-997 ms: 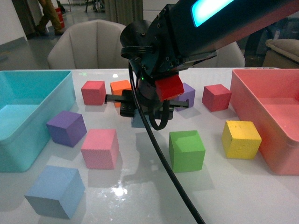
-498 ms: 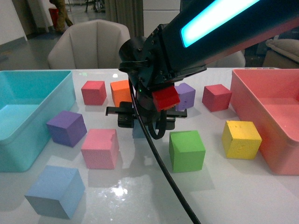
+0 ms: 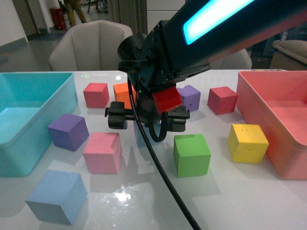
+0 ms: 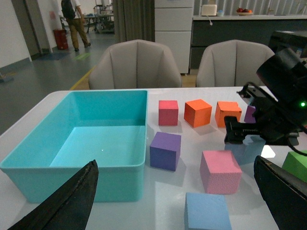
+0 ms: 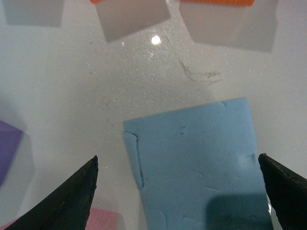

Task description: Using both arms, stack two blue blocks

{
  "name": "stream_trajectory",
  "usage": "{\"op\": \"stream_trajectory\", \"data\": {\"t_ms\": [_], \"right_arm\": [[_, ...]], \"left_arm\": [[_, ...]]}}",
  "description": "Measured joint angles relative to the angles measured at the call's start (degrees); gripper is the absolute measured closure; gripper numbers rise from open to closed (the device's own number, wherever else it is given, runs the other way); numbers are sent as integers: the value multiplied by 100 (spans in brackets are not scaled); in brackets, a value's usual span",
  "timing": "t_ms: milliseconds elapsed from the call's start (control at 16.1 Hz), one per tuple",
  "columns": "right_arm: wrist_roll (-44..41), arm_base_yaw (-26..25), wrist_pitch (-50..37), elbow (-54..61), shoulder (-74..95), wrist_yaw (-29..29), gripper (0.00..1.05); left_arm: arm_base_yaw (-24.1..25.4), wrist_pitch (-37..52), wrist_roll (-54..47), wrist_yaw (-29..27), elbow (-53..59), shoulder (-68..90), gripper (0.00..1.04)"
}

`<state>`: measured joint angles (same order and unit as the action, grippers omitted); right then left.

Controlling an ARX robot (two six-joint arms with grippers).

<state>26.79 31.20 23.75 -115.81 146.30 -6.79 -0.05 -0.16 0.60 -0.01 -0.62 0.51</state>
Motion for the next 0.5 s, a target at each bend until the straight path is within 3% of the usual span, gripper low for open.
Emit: {"op": "stream_trajectory", "data": {"t_ms": [312, 498], "right_arm": [[-55, -15, -1488, 1589, -1958, -140, 6], [-647, 20, -3261, 4376, -4507, -758, 6]], "left_arm": [[0, 0, 0, 0, 0, 0, 7], [0, -2, 0, 0, 0, 0, 7]]}}
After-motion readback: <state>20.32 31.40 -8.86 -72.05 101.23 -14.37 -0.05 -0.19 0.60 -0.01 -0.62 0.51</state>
